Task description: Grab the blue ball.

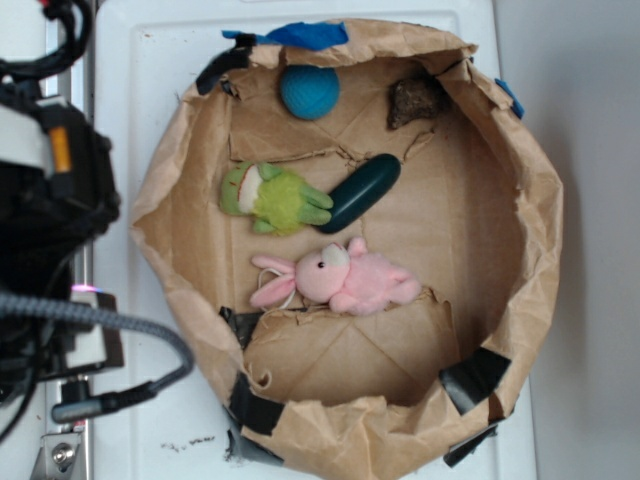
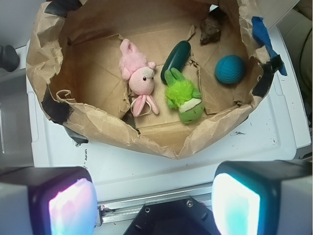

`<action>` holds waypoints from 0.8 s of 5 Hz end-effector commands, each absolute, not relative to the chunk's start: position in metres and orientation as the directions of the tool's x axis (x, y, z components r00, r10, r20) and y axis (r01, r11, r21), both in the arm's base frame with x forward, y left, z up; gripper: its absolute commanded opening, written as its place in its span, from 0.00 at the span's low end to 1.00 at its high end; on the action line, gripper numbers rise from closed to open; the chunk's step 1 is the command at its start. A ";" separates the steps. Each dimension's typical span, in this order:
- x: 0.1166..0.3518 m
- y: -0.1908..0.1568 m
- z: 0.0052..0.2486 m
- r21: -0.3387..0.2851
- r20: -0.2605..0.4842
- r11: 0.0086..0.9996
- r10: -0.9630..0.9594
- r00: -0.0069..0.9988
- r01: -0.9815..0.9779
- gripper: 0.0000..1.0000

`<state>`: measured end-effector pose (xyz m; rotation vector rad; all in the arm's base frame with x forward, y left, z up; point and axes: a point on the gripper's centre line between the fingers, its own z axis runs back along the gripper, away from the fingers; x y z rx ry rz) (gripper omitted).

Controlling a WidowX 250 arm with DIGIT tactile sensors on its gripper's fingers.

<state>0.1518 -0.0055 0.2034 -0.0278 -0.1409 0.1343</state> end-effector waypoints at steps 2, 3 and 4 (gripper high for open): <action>0.277 0.008 0.195 -0.039 0.138 0.979 0.206 0.969 -0.202 1.00; 0.275 0.003 0.176 -0.132 0.051 0.914 0.392 0.919 -0.383 1.00; 0.275 0.003 0.176 -0.132 0.051 0.914 0.392 0.919 -0.383 1.00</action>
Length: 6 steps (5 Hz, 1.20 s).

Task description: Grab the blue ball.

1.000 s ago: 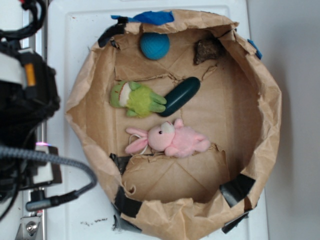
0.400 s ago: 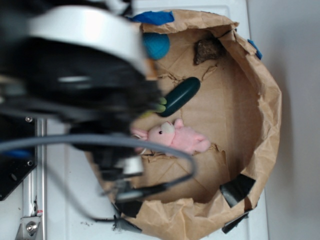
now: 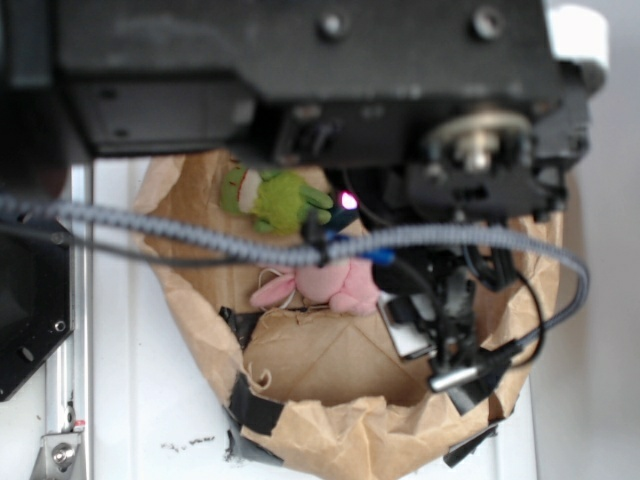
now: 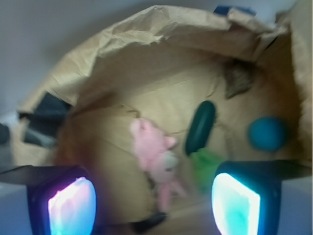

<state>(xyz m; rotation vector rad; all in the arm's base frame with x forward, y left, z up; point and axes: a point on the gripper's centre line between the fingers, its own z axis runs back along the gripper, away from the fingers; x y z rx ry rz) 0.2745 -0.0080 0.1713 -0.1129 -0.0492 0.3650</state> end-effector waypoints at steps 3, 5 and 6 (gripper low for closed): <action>0.268 0.001 0.137 0.160 0.067 0.626 0.765 0.641 -0.763 1.00; 0.264 0.011 0.121 0.145 0.075 0.182 0.978 0.194 -0.973 1.00; 0.264 0.011 0.121 0.145 0.075 0.182 0.978 0.194 -0.973 1.00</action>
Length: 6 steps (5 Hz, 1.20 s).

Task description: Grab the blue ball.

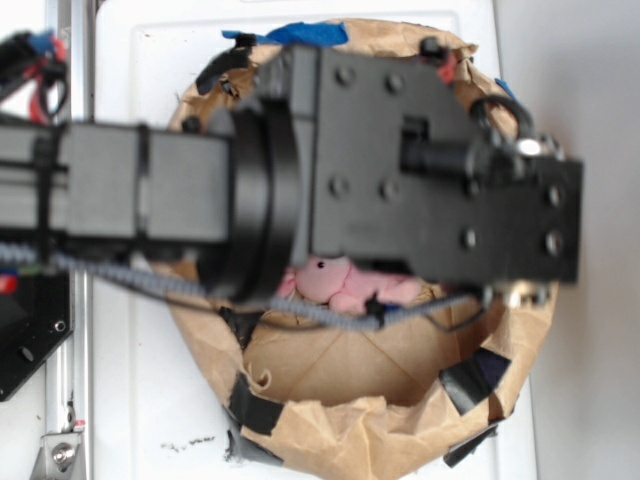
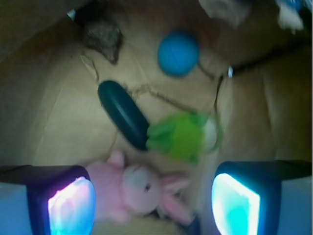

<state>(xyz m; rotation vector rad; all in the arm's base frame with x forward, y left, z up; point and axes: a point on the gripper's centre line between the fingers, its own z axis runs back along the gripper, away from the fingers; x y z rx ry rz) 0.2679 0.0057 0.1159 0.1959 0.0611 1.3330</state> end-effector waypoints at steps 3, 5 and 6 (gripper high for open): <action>0.265 0.031 0.102 0.160 0.074 0.108 0.990 0.121 -0.981 1.00; 0.248 0.044 0.086 0.070 0.112 0.057 0.992 0.064 -0.996 1.00; 0.248 0.051 0.082 -0.008 0.191 0.039 0.981 0.037 -0.999 1.00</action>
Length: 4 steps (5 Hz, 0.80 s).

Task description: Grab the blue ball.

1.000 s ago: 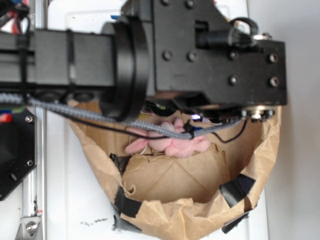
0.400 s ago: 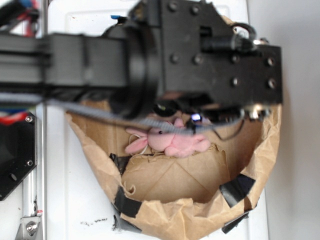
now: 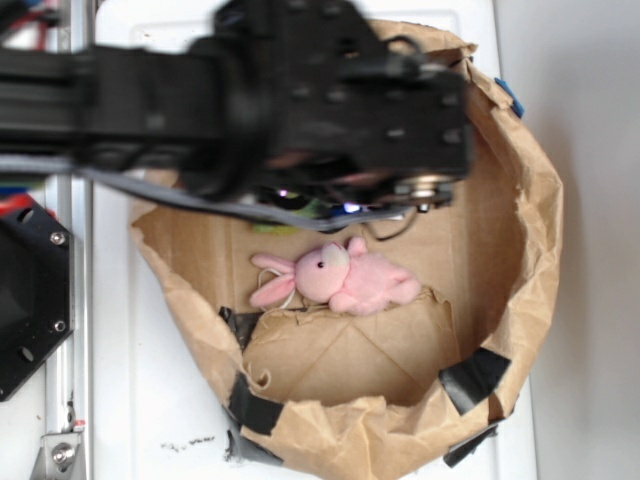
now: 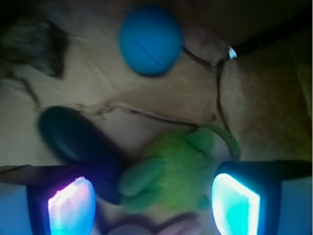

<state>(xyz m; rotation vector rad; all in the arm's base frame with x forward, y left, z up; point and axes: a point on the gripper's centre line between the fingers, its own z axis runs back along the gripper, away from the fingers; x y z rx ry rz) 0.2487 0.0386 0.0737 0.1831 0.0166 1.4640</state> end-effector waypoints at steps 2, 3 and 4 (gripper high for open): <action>0.270 0.066 0.078 -0.025 0.242 -0.042 0.969 -0.047 -0.999 1.00; 0.272 0.070 0.076 -0.021 0.255 -0.065 0.965 -0.068 -0.998 1.00; 0.271 0.071 0.073 -0.030 0.287 -0.073 0.955 -0.079 -0.997 1.00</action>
